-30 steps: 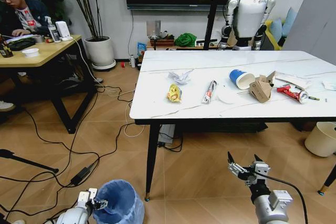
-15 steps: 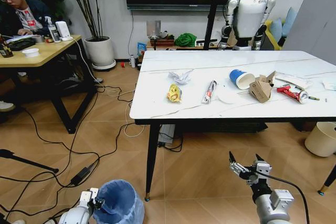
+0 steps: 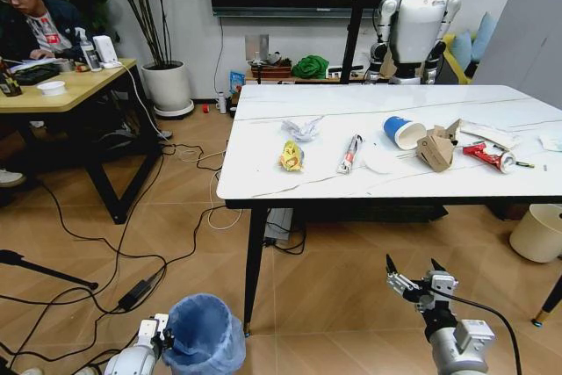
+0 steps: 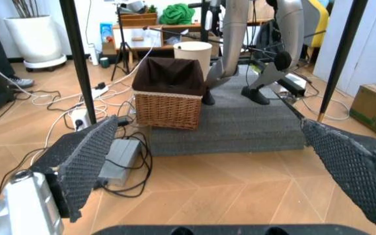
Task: Pick up the trash bin and place the trash from the table into it.
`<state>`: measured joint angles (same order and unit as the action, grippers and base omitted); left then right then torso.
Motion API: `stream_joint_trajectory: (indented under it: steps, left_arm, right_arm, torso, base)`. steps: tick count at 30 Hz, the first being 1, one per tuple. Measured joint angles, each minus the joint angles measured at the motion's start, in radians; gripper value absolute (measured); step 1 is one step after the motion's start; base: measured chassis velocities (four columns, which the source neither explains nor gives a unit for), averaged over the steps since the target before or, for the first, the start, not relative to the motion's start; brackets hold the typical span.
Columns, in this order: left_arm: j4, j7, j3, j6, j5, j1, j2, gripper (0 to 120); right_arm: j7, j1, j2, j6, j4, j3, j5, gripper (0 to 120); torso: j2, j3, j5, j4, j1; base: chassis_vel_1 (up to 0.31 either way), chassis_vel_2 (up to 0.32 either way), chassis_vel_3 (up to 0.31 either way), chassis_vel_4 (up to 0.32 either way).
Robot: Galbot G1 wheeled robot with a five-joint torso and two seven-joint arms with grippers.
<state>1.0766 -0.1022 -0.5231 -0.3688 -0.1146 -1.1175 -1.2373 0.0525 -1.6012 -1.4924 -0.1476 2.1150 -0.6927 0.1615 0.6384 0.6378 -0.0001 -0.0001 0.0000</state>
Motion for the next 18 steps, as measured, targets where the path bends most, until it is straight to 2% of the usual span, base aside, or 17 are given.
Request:
stream_joint_trajectory:
  steps: [5,8,12,13,18]
  left_arm:
    - [0.027,0.001,0.000,-0.006,-0.034,-0.012,0.009,0]
    - [0.081,0.017,0.008,-0.035,-0.101,-0.034,0.022,0]
    - [0.256,0.067,0.032,-0.142,-0.238,-0.096,0.060,0]
    - [0.256,0.067,0.032,-0.142,-0.238,-0.096,0.060,0]
    - [0.437,0.140,0.053,-0.207,-0.352,-0.147,0.102,0]
  right_arm:
    - [0.000,-0.004,0.001,0.001,0.005,0.002,-0.003,100]
    - [0.000,-0.008,0.003,0.001,0.014,0.002,-0.004,100]
    - [0.000,-0.012,0.006,0.002,0.021,-0.004,-0.008,100]
    - [0.000,-0.012,0.006,0.002,0.021,-0.004,-0.008,100]
    - [0.000,-0.016,0.005,0.004,0.029,-0.005,-0.015,100]
  torso:
    - [0.000,0.000,0.0001,0.0000,0.000]
    - [0.000,0.000,0.0000,0.0000,0.000]
    - [0.000,0.000,0.0000,0.0003,0.000]
    - [0.000,0.000,0.0000,0.0003,0.000]
    - [0.000,0.000,-0.0002,0.0000,0.000]
  base:
    - [0.000,0.000,0.000,0.000]
    - [0.000,0.000,0.000,0.000]
    - [0.000,0.000,0.000,0.000]
    - [0.000,0.000,0.000,0.000]
    - [0.000,0.000,0.000,0.000]
